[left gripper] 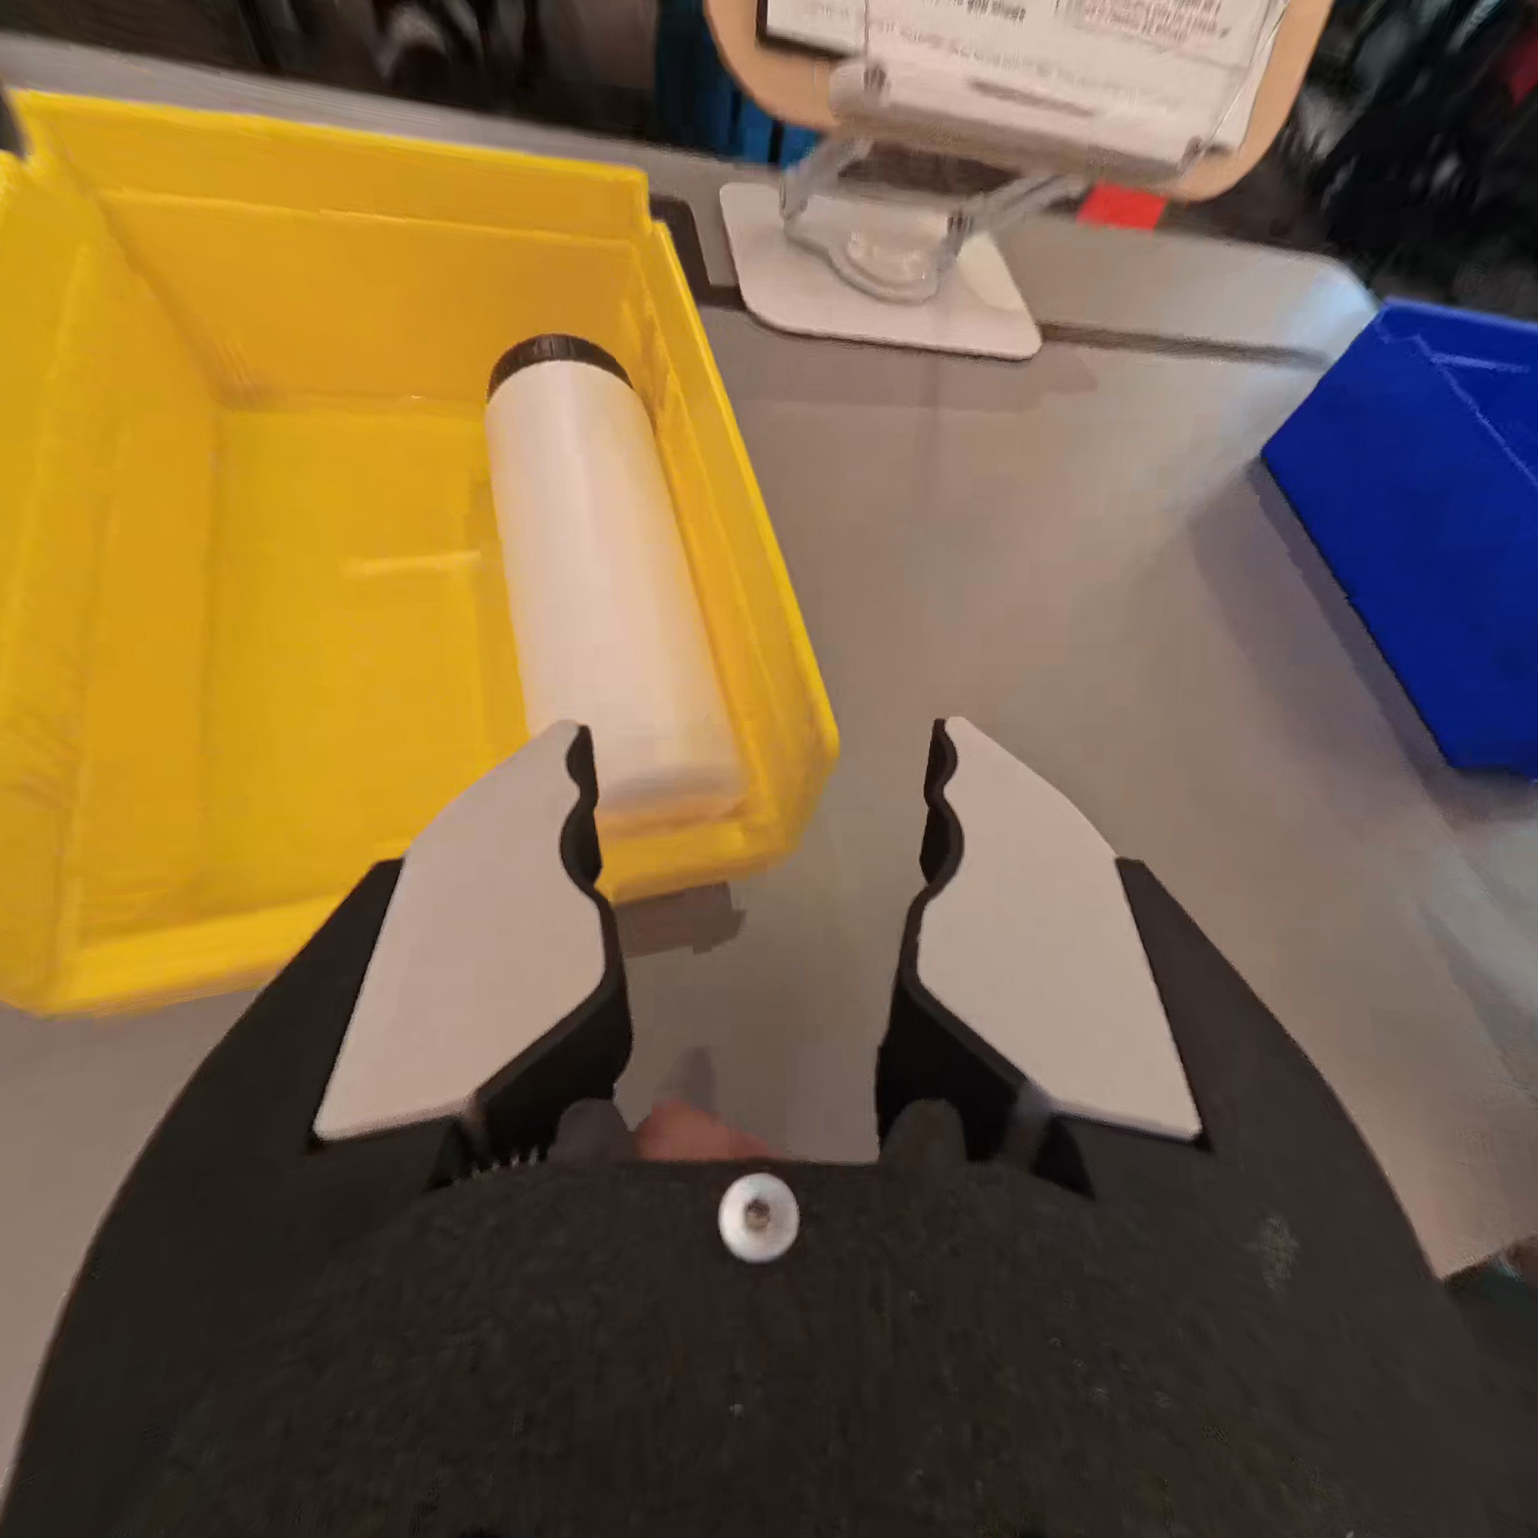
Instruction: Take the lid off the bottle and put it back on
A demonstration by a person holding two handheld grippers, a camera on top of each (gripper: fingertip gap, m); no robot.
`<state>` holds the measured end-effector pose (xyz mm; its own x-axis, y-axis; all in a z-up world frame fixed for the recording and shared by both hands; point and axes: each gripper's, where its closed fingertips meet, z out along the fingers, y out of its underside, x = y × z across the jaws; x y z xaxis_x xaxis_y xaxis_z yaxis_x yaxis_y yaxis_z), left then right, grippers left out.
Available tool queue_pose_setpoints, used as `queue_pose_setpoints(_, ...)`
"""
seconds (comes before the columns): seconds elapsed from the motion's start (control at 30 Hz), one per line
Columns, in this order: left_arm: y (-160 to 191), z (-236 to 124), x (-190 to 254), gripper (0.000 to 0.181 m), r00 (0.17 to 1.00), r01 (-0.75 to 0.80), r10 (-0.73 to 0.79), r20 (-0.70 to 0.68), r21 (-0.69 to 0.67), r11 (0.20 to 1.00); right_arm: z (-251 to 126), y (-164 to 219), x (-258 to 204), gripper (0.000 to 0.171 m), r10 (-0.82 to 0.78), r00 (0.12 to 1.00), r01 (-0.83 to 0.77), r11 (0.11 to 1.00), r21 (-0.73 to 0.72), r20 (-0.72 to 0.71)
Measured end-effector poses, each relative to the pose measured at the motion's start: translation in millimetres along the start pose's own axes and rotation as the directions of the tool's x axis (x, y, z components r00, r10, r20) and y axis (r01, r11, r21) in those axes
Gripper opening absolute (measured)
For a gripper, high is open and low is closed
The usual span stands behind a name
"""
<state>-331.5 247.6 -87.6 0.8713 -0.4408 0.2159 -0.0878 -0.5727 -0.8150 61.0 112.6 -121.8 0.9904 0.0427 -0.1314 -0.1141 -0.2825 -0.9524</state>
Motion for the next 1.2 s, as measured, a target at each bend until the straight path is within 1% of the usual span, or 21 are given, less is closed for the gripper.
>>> queue_pose_setpoints(0.07, -26, 23, -14, 0.076, 1.0, 0.022, -0.023, -0.001, -0.123, 0.992, 1, -2, 1, 0.05, 0.033, 0.999, -0.033, 0.999, 0.01, 0.019)
queue_pose_setpoints(0.13, -43, 52, -34, 0.074, 0.998, 0.06, -0.053, 0.035, -0.249, 0.967, 3, -2, 4, 0.05, 0.056, 0.998, -0.056, 0.998, 0.002, 0.03)
queue_pose_setpoints(0.23, -46, 95, -59, 0.079, 0.988, 0.151, -0.123, 0.092, -0.423, 0.893, 1, 3, 7, 0.05, 0.086, 0.996, -0.086, 0.996, -0.016, 0.036)
queue_pose_setpoints(0.3, -39, 119, -72, 0.079, 0.977, 0.213, -0.166, 0.137, -0.498, 0.841, -3, 3, 9, 0.051, 0.105, 0.994, -0.104, 0.994, -0.013, 0.035)
queue_pose_setpoints(0.37, -32, 140, -77, 0.082, 0.964, 0.263, -0.201, 0.171, -0.548, 0.794, -9, 3, 13, 0.051, 0.105, 0.994, -0.105, 0.994, -0.004, 0.023)
queue_pose_setpoints(0.43, -25, 157, -84, 0.083, 0.963, 0.264, -0.172, 0.209, -0.585, 0.766, -14, 3, 18, 0.051, 0.104, 0.995, -0.104, 0.995, 0.0, 0.008)
queue_pose_setpoints(0.47, -18, 163, -89, 0.088, 0.962, 0.257, -0.139, 0.234, -0.61, 0.749, -16, 3, 20, 0.05, 0.109, 0.994, -0.109, 0.994, 0.005, 0.001)
queue_pose_setpoints(0.5, -13, 169, -91, 0.097, 0.961, 0.258, -0.133, 0.241, -0.625, 0.737, -18, 3, 23, 0.05, 0.116, 0.993, -0.116, 0.993, 0.007, -0.003)
queue_pose_setpoints(0.53, -14, 174, -94, 0.083, 0.957, 0.276, -0.155, 0.244, -0.611, 0.742, -20, 4, 25, 0.05, 0.121, 0.993, -0.121, 0.993, 0.007, -0.007)
queue_pose_setpoints(0.57, -12, 176, -100, 0.082, 0.956, 0.273, -0.139, 0.257, -0.614, 0.74, -22, 5, 27, 0.05, 0.125, 0.992, -0.125, 0.992, 0.006, -0.012)
queue_pose_setpoints(0.63, -14, 177, -106, 0.083, 0.965, 0.237, -0.107, 0.24, -0.617, 0.75, -25, 6, 30, 0.05, 0.13, 0.991, -0.13, 0.992, 0.004, -0.019)
queue_pose_setpoints(0.7, -19, 172, -114, 0.082, 0.967, 0.216, -0.076, 0.243, -0.62, 0.754, -29, 7, 32, 0.05, 0.135, 0.991, -0.135, 0.991, 0.006, -0.027)
queue_pose_setpoints(0.73, -26, 168, -117, 0.082, 0.97, 0.197, -0.064, 0.235, -0.604, 0.772, -31, 7, 34, 0.049, 0.137, 0.99, -0.137, 0.991, 0.01, -0.031)
queue_pose_setpoints(0.8, -52, 157, -121, 0.082, 0.977, 0.154, -0.048, 0.208, -0.531, 0.833, -33, 8, 36, 0.049, 0.138, 0.99, -0.138, 0.99, 0.011, -0.034)
queue_pose_setpoints(0.87, -87, 141, -119, 0.081, 0.988, 0.056, 0.011, 0.152, -0.426, 0.903, -35, 8, 36, 0.049, 0.136, 0.99, -0.136, 0.991, 0.015, -0.035)
queue_pose_setpoints(0.93, -124, 117, -112, 0.081, 0.991, -0.039, 0.075, 0.111, -0.292, 0.956, -37, 6, 35, 0.049, 0.131, 0.991, -0.131, 0.991, 0.024, -0.03)
queue_pose_setpoints(1.0, -162, 91, -86, 0.081, 0.993, -0.114, 0.116, 0.015, -0.118, 0.987, -37, 3, 31, 0.049, 0.119, 0.993, -0.118, 0.992, 0.037, -0.021)
queue_pose_setpoints(1.07, -193, 63, -48, 0.081, 0.985, -0.138, 0.142, -0.092, 0.057, 0.989, -33, 3, 26, 0.049, 0.102, 0.995, -0.102, 0.994, 0.034, -0.017)
queue_pose_setpoints(1.13, -206, 46, -3, 0.081, 0.965, -0.146, 0.181, -0.189, 0.182, 0.972, -28, 2, 17, 0.048, 0.077, 0.997, -0.077, 0.996, 0.035, -0.004)
queue_pose_setpoints(1.2, -203, 45, 40, 0.081, 0.948, -0.162, 0.222, -0.229, 0.256, 0.953, -20, 1, 7, 0.047, 0.033, 0.999, -0.033, 0.999, 0.028, 0.004)
